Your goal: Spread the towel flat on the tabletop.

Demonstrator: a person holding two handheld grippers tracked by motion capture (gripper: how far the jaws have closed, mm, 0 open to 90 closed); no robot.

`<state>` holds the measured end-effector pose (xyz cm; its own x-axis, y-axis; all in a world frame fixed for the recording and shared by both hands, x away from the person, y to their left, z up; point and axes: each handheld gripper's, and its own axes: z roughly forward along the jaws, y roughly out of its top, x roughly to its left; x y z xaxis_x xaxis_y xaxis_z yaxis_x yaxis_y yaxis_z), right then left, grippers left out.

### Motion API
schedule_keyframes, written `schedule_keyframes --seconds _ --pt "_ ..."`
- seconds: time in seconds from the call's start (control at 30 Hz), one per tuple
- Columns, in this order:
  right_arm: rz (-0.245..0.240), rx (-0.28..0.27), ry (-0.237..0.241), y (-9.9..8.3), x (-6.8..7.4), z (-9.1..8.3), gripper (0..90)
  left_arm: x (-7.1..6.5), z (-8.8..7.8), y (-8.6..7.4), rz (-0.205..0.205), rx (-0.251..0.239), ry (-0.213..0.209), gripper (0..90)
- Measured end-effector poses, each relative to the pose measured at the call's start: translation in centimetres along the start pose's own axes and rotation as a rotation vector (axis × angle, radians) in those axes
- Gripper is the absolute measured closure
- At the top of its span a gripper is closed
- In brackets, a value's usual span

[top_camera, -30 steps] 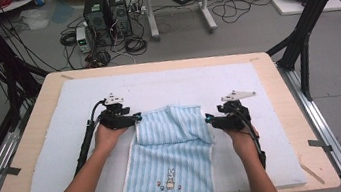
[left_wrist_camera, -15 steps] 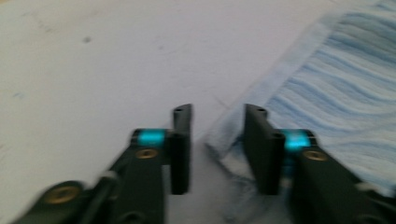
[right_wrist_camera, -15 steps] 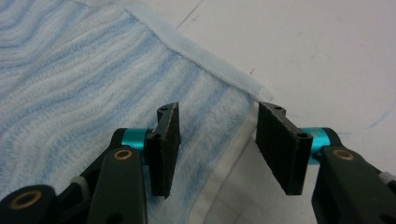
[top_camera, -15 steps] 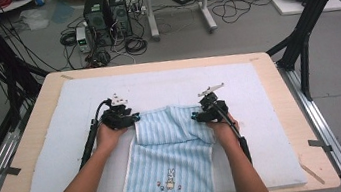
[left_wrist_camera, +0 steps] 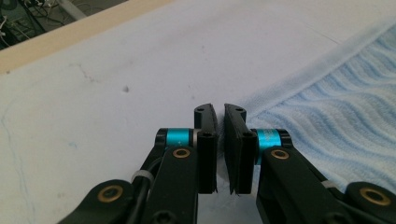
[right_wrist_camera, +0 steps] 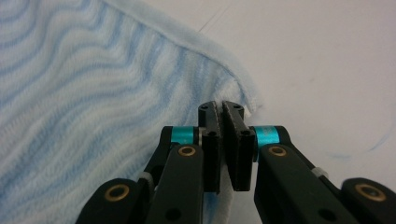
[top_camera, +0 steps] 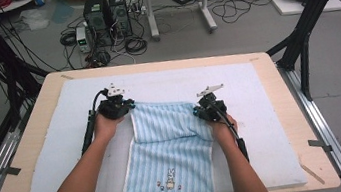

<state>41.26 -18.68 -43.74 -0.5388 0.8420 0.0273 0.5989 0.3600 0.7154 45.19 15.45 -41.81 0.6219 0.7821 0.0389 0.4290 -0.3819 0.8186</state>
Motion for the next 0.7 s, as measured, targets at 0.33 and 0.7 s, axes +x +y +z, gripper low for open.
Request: schedule_keyframes --seconds 0.33,0.7 --pt "0.006 -0.059 -0.101 1.8 -1.7 0.6 85.6 0.7 1.1 2.8 0.021 -0.021 0.052 83.3" --pt "0.025 -0.140 -0.155 4.4 -1.9 0.3 59.2 1.3 1.2 3.2 -0.085 0.019 0.083 51.6"
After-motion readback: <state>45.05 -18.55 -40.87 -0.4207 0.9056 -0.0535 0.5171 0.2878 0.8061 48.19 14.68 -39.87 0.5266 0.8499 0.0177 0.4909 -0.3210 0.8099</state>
